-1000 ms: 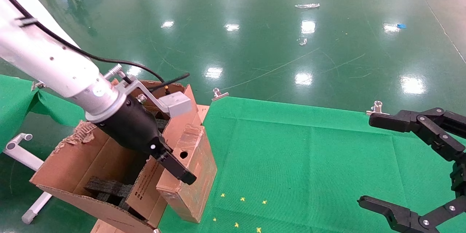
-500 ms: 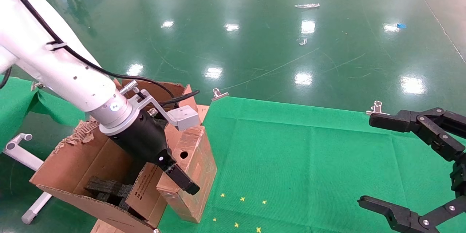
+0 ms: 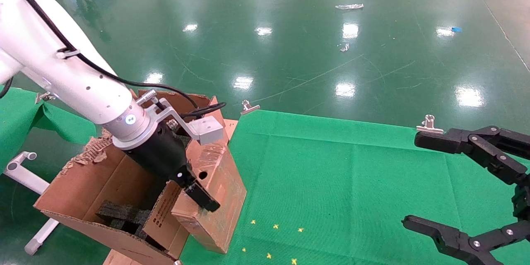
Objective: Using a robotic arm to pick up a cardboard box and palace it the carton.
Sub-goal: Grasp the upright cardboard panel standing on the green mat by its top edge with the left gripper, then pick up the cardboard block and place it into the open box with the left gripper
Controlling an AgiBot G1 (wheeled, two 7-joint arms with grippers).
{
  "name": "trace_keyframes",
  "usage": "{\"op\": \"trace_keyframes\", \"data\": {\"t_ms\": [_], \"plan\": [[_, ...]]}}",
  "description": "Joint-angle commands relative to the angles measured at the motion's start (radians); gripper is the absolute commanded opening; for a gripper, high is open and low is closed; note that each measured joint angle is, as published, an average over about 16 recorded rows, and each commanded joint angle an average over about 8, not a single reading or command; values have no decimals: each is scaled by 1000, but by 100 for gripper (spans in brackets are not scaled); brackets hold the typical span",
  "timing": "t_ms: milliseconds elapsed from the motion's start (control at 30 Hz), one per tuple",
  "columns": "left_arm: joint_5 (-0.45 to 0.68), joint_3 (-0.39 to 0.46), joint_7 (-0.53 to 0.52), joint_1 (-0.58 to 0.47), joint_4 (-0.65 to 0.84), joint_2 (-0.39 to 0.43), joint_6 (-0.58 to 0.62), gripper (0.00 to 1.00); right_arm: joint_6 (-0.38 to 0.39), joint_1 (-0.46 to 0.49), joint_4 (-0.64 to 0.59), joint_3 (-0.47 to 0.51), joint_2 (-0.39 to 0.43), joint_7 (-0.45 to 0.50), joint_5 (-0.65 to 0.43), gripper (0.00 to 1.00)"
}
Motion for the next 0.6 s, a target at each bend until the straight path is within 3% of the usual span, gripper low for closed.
{"op": "trace_keyframes", "data": {"t_ms": [33,600], "plan": [[13,2,4,-3,-2,3,-6,0,0,0,0,0,0,0,0,0],[30,-12,97,-1,-108,-2,-58,0,1,0,0,-1,0,-1,1,0]]}}
